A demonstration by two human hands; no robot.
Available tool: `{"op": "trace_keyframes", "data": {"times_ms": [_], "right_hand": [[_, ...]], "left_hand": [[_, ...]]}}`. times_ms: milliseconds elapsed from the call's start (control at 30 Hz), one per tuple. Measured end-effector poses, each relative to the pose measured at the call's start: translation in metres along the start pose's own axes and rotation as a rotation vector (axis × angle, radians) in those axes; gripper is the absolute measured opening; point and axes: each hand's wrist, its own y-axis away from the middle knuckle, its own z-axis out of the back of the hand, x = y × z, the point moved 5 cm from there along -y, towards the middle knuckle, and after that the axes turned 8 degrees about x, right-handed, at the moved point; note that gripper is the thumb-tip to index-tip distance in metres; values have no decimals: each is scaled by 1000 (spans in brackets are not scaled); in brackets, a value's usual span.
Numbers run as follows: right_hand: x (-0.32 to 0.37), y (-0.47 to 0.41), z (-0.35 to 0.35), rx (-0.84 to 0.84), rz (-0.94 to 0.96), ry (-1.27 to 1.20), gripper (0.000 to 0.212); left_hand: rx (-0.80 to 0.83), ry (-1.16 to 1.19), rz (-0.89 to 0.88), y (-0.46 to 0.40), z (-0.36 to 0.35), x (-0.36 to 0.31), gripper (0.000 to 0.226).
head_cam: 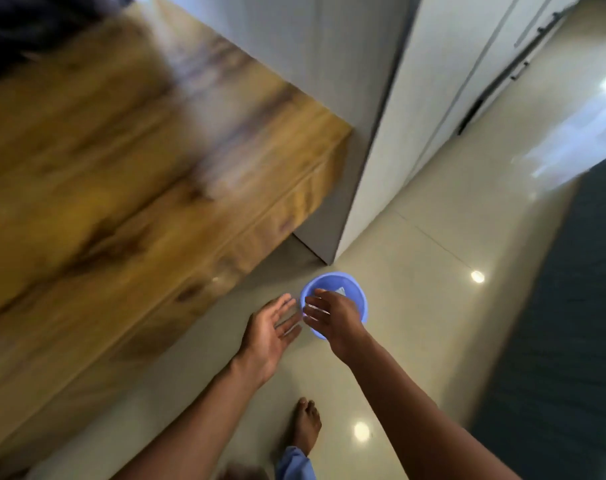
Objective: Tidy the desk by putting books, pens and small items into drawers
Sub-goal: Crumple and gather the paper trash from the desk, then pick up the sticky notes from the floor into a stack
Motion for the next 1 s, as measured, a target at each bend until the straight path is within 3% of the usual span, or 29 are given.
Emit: {"op": "trace_keyframes", "data": {"times_ms": [100,367,533,767,1000], "right_hand": [[-6,47,-40,80,-5,188,19],[-35,164,-169,438,87,537,24],[-82,245,-253,708,177,813,22],[-196,345,-337,1025,164,1154,20],[-351,420,-347,1222,19,1440,14]], "left_hand": [[-31,-9,-76,62,24,-25,25],[-110,-15,-384,239,104,-69,30],[-324,-66,-522,357,166,-49,29],[-606,141,-661,489,251,31,28],[-878,509,-726,572,321,172,24]]}}
